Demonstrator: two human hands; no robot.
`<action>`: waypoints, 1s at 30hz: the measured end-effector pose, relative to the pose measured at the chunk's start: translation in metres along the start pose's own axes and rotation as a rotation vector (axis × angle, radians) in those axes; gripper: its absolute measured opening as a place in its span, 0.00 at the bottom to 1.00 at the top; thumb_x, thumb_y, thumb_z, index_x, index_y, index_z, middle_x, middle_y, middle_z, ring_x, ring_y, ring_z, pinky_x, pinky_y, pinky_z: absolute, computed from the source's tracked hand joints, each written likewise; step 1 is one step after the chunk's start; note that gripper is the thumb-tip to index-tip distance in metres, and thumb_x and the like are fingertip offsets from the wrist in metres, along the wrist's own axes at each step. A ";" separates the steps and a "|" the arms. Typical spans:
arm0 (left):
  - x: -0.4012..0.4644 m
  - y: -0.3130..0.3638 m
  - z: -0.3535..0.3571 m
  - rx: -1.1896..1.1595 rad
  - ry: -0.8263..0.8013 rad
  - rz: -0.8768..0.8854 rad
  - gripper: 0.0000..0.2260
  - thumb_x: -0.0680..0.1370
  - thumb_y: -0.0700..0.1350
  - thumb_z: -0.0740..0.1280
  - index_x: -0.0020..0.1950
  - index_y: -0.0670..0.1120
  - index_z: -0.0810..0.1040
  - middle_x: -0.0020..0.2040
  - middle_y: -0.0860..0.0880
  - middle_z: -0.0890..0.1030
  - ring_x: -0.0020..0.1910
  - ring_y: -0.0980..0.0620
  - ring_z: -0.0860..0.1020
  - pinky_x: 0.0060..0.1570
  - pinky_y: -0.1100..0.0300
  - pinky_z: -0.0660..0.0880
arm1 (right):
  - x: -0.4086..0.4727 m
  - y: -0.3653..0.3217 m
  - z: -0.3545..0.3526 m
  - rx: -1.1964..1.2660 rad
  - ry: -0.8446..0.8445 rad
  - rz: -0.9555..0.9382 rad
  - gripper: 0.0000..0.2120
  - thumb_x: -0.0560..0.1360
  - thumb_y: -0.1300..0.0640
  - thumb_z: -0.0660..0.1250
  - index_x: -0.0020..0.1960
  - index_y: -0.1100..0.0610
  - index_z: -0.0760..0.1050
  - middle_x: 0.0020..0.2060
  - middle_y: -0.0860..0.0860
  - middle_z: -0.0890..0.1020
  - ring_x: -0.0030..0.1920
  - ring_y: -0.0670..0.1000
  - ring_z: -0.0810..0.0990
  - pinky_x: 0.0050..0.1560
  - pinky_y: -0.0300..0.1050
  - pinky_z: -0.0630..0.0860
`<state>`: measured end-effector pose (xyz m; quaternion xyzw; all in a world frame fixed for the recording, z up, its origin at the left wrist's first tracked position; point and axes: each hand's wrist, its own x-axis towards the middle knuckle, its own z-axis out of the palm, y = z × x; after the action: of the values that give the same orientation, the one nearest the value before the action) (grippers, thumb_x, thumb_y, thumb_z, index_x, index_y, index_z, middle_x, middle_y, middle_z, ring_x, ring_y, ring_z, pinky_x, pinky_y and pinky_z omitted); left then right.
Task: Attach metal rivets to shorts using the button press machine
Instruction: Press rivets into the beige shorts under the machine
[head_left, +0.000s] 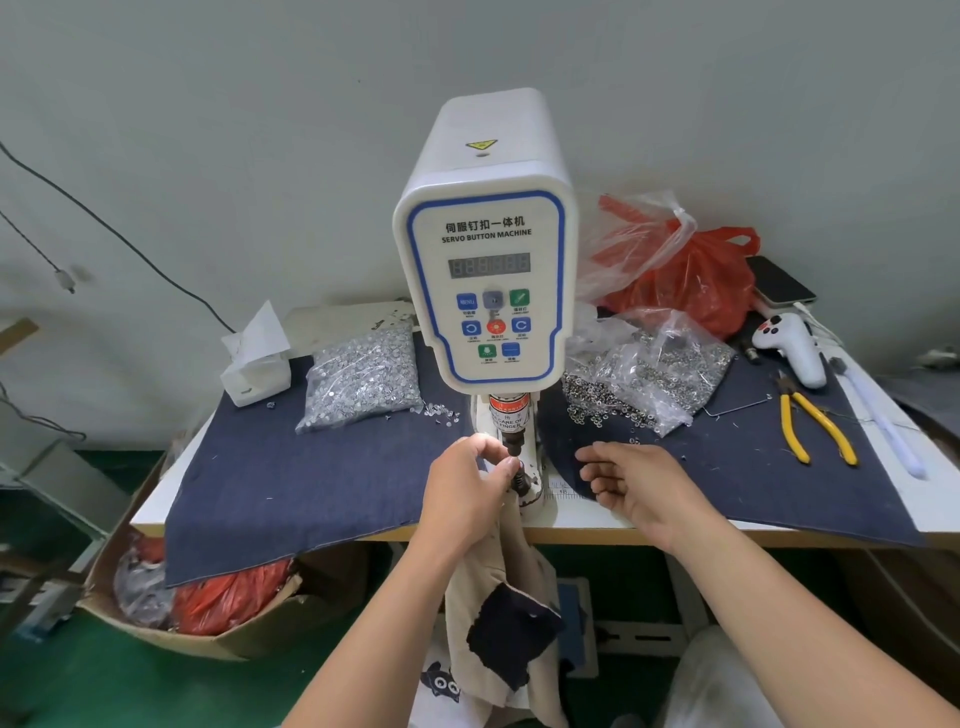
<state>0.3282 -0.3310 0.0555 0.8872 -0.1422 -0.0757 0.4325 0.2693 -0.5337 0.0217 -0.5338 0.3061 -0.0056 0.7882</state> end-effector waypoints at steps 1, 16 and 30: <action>0.000 0.000 0.000 0.000 -0.002 0.001 0.05 0.82 0.48 0.72 0.47 0.52 0.79 0.49 0.48 0.85 0.47 0.46 0.84 0.53 0.47 0.82 | 0.000 0.000 0.000 -0.004 0.000 0.000 0.12 0.83 0.59 0.64 0.50 0.65 0.84 0.31 0.54 0.83 0.27 0.46 0.77 0.27 0.37 0.73; -0.029 -0.026 -0.021 -1.168 -0.231 -0.228 0.20 0.80 0.63 0.61 0.52 0.46 0.76 0.46 0.48 0.80 0.41 0.50 0.76 0.49 0.53 0.76 | -0.067 0.014 0.041 -0.992 -0.412 -0.543 0.09 0.75 0.46 0.74 0.55 0.40 0.80 0.50 0.31 0.81 0.51 0.36 0.79 0.49 0.27 0.72; -0.044 -0.025 -0.040 -0.294 -0.313 0.338 0.14 0.69 0.35 0.63 0.53 0.46 0.77 0.46 0.52 0.79 0.47 0.51 0.77 0.48 0.60 0.73 | -0.075 -0.003 0.030 -0.720 -0.494 -0.585 0.10 0.72 0.61 0.78 0.42 0.56 0.76 0.40 0.50 0.81 0.42 0.51 0.80 0.49 0.39 0.74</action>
<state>0.3016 -0.2724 0.0609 0.7559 -0.3410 -0.1586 0.5358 0.2234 -0.4847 0.0670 -0.8193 -0.0681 0.0061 0.5692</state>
